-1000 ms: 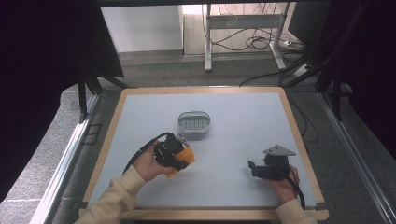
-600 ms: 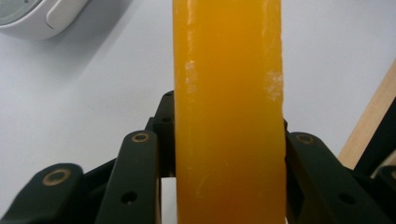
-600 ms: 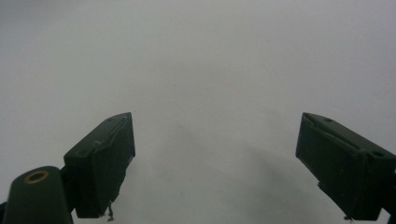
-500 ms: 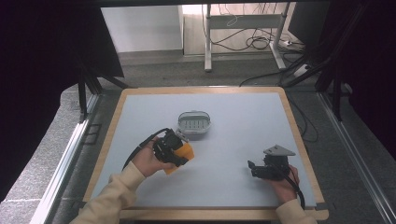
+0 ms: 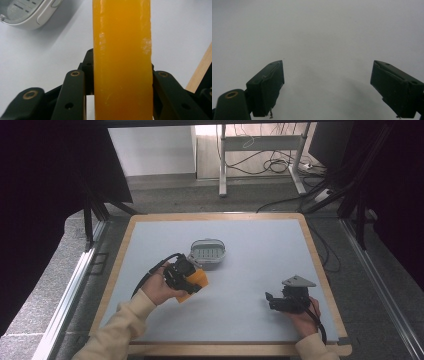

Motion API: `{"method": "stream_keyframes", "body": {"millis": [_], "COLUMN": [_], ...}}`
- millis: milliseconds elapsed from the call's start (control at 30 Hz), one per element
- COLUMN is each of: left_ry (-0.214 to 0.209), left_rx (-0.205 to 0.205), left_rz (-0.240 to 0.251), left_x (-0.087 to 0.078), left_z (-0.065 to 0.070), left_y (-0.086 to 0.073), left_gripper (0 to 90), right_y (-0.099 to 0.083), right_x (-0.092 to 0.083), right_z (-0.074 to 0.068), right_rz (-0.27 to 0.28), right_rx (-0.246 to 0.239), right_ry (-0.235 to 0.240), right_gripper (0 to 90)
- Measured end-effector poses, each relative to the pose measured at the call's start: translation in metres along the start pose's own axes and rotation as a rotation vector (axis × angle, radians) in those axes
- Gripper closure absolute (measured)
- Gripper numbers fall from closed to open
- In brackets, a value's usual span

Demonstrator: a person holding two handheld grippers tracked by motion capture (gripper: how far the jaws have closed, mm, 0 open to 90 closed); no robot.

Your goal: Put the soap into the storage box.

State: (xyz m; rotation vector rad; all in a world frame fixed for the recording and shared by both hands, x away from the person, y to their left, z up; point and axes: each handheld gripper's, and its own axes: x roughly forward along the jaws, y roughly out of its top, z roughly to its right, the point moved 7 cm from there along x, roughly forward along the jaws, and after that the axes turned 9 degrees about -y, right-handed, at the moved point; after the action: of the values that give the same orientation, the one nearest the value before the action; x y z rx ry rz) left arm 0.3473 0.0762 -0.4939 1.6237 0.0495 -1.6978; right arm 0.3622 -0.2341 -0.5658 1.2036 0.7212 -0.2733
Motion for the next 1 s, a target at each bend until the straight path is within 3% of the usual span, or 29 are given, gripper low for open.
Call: {"method": "stream_keyframes", "body": {"millis": [567,833,1000], "left_ry": [0.009,0.016,0.012], "left_rx": [-0.002,0.013,0.045], "left_rz": [0.014,0.011,0.011], "left_x": [-0.006,-0.006,-0.005], "left_z": [-0.008,-0.012,-0.016], "left_y": [0.008,0.014,0.021], "left_gripper": [61.8,61.9,61.8], "right_y": [0.0,-0.001,-0.001], "right_x": [0.001,0.001,0.001], "right_z": [0.0,0.0,0.0], "right_rz": [-0.002,-0.004,-0.01], "right_rx": [-0.004,-0.006,-0.01], "right_ry": [-0.001,-0.001,0.001], "right_gripper": [12.3,12.3,12.3]}}
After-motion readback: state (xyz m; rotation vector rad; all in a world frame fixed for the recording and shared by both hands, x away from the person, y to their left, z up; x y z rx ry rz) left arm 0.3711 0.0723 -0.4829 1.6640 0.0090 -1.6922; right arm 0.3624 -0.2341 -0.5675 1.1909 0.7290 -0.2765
